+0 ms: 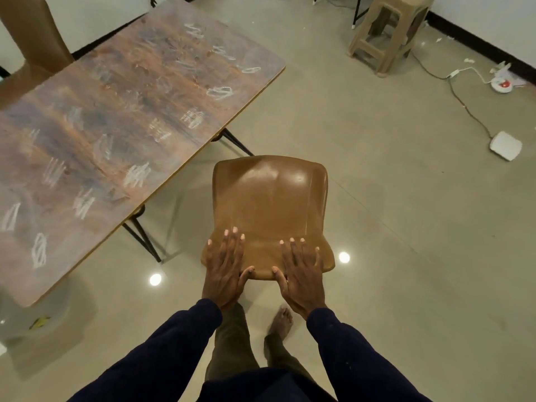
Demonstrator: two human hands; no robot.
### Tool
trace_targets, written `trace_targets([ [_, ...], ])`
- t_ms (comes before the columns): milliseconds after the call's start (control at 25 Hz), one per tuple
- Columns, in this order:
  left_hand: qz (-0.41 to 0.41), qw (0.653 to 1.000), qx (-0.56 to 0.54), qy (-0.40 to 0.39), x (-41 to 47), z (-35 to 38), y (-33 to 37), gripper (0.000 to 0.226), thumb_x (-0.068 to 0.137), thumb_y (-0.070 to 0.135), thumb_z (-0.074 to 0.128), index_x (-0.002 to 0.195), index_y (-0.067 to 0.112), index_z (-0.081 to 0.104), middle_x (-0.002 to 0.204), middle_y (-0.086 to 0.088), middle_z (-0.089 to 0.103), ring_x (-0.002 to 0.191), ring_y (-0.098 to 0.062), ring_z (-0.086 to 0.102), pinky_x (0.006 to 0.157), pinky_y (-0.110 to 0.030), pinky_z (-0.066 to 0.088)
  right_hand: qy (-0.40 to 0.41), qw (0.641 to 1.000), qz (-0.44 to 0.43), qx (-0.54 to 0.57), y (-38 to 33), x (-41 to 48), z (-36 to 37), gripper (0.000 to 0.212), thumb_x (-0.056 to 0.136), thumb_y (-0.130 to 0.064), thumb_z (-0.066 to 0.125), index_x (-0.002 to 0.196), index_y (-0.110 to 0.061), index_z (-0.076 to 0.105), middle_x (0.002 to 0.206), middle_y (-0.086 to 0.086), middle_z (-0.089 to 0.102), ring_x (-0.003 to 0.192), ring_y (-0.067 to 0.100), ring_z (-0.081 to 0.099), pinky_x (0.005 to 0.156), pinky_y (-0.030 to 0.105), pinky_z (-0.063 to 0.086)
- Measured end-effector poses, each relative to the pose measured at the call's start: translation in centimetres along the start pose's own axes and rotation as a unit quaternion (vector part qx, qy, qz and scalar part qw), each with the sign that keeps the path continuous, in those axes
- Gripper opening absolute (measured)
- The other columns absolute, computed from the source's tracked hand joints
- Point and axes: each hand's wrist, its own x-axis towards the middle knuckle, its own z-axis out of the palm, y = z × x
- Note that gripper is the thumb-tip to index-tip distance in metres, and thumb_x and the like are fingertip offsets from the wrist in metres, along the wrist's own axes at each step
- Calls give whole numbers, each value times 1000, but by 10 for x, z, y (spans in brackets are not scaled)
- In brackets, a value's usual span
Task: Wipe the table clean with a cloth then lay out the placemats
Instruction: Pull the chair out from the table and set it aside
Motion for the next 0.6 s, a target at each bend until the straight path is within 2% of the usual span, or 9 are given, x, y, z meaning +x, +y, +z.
trace_targets([
  [240, -66, 998, -5, -4, -43, 11, 32, 78, 110, 61, 16, 168, 9, 20, 177, -15, 11, 164, -36, 10, 127, -69, 16, -7, 998, -60, -28, 19, -23, 1, 74, 107, -66, 19, 161, -21, 41, 168, 10, 39, 154, 38, 37, 122, 70, 25],
  [360, -74, 997, -10, -10, -53, 11, 40, 76, 111, 58, 18, 168, 8, 20, 178, -14, 8, 165, -34, 9, 127, -67, 19, 1, 996, -80, -40, 25, -31, 2, 76, 108, -65, 14, 162, -18, 38, 170, 11, 34, 156, 38, 32, 122, 70, 24],
  [600, -54, 998, -37, 4, -60, 9, 36, 78, 111, 58, 28, 169, 8, 14, 179, -10, 5, 165, -29, 6, 132, -56, 5, 28, 995, -93, -33, 26, -48, 2, 75, 109, -63, 18, 167, -17, 26, 175, 11, 21, 161, 38, 18, 126, 70, 11],
])
